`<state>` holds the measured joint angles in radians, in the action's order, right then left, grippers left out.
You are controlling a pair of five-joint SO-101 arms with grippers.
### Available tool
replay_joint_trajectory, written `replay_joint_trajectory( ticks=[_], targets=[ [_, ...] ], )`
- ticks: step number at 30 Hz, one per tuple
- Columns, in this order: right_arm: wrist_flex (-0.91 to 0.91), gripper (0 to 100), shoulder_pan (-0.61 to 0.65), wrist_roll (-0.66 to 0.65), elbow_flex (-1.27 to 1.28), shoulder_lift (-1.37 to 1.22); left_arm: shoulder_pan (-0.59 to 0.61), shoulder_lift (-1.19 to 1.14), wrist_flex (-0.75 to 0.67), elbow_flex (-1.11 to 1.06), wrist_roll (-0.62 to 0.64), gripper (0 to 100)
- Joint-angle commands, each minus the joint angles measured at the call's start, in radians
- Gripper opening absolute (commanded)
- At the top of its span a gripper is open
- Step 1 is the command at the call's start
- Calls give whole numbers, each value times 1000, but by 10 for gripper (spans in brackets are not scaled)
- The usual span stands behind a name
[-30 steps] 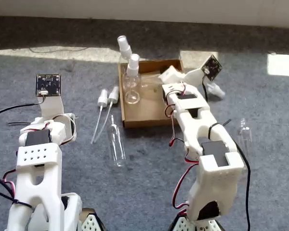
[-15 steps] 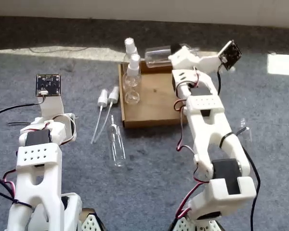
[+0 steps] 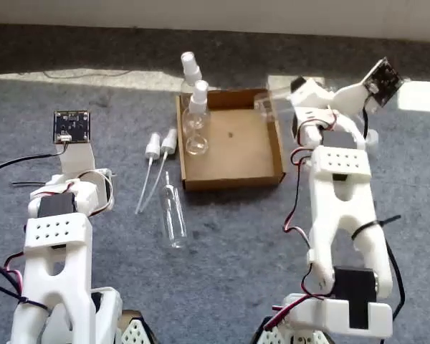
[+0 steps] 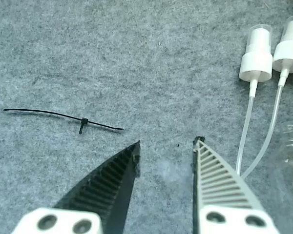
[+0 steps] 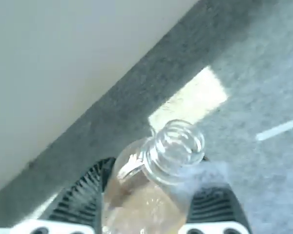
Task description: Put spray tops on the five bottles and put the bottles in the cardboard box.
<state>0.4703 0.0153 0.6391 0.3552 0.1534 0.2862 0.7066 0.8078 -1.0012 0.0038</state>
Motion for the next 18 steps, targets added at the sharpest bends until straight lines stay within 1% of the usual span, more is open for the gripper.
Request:
replay_joint_trajectory(
  ticks=[1,3,9,11,14,15,16,18],
  targets=[
    [200,52,-36,-316,-91,107,-15,-2,-11,4,3,175],
    [309,52,-45,-468,-93,124,-16,-2,-11,4,5,175],
    [553,52,-139,-812,-93,154,-19,-2,-14,-15,5,175],
    [653,53,-156,-977,-93,148,-19,-2,-14,-15,5,175],
    [803,56,-153,-1284,-58,145,-19,-2,-14,-16,5,175],
    [832,56,-153,-1361,-35,143,-19,-2,-14,-16,5,175],
    [842,56,-151,-1393,-12,143,-19,-2,-14,-16,5,175],
    [820,56,-151,-1401,28,140,-19,-2,-14,-16,5,175]
  ],
)
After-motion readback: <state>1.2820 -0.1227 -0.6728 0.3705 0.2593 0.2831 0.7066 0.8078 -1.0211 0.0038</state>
